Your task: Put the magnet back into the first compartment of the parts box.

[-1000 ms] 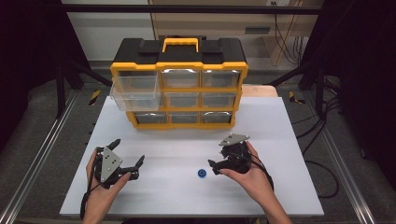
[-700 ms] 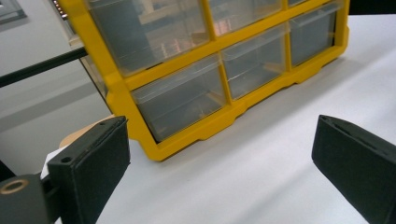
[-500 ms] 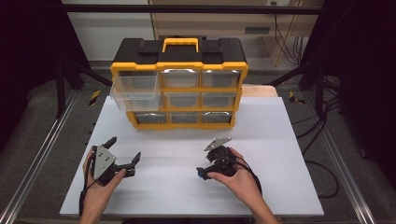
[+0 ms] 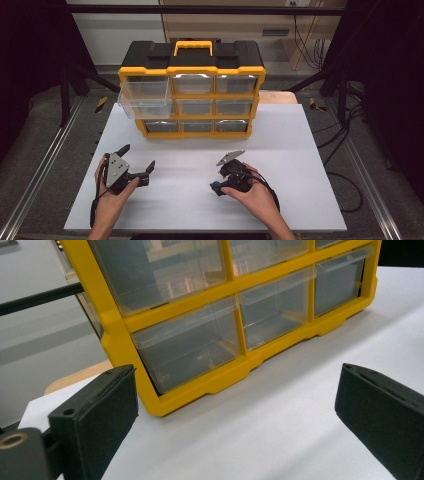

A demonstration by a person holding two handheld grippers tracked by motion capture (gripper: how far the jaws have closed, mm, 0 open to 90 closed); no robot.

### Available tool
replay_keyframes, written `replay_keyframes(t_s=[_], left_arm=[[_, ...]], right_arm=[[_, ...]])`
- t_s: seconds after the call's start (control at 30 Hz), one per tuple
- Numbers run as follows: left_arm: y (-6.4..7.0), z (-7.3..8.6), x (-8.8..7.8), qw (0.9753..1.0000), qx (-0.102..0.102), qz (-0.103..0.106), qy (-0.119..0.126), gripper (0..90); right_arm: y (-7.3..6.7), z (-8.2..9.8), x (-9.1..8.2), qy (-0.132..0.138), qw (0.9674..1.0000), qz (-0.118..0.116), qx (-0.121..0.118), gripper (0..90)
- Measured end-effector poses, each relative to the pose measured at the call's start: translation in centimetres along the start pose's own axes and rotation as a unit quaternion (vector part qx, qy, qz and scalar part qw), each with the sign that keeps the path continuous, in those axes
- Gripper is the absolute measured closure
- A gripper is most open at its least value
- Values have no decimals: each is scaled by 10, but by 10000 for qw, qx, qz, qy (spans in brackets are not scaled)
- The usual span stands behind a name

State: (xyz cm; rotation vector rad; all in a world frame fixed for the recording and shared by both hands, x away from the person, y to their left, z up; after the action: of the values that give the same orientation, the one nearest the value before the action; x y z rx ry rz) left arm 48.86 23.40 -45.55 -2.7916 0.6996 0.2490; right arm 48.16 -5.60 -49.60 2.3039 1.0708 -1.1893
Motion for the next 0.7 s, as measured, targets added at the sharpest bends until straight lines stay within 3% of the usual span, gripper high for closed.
replay_keyframes(t_s=[0.17, 0.27, 0.47, 0.7], left_arm=[[-1, 0, -1, 10000, 44, 7, -6, 32], [-1, 1, 0, 10000, -59, 24, -2, 32], [0, 1, 1, 10000, -62, 67, 10, 33], [-1, 1, 0, 9999, -130, 61, 22, 33]], right_arm=[[-6, -1, 6, -88, 9998, -97, -135, 352], [-9, -1, 9, -188, 9996, -72, -179, 396], [-10, 0, 14, -343, 9994, -41, -54, 470], [-10, 1, 14, -367, 9992, -81, -128, 535]])
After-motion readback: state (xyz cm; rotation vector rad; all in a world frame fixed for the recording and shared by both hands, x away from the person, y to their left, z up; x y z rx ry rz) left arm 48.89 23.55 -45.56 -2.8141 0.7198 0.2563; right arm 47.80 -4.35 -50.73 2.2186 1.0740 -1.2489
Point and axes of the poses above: each handheld gripper's, and its own axes: x roughly forward along the jaws, z roughly out of its underside, y roughly to its right, the point moved 6 cm from there along x, roughly forward along the jaws, and after that the axes turned 2 degrees about -x, right-handed, at the moved point
